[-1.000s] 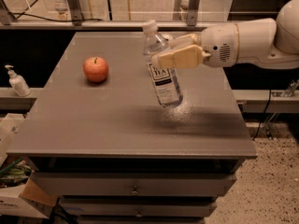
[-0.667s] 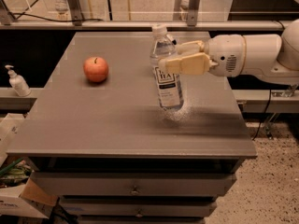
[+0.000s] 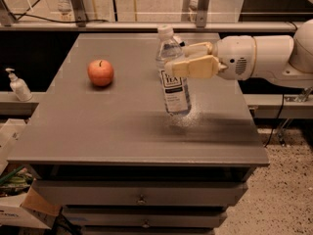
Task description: Place blue plastic bottle upright
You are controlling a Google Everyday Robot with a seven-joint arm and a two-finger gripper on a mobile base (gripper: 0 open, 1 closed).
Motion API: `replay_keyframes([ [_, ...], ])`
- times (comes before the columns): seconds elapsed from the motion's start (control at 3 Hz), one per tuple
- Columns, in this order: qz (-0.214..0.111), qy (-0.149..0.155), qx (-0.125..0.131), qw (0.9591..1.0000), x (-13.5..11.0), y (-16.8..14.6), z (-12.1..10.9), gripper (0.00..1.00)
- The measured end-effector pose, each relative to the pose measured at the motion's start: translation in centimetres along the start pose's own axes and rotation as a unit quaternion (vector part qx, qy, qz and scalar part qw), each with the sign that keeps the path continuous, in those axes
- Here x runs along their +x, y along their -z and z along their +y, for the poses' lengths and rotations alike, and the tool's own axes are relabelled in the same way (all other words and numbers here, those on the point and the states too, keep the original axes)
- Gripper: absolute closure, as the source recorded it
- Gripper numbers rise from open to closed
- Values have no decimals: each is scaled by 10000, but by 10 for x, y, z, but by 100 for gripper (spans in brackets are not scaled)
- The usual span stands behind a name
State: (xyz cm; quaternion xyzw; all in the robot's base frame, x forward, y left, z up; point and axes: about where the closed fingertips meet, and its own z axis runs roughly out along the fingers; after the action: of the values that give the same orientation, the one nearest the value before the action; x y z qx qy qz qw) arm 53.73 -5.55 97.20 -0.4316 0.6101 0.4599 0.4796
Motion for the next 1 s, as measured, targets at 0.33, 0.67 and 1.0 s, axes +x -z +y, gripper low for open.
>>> replay_keyframes([
  [0.33,-285,111,27,9995,10,10,-3,100],
  [0.67,-816,291,155,9961,25,37,-13,100],
  [1.0,-1140,520,236,9918,29,61,-21,100],
])
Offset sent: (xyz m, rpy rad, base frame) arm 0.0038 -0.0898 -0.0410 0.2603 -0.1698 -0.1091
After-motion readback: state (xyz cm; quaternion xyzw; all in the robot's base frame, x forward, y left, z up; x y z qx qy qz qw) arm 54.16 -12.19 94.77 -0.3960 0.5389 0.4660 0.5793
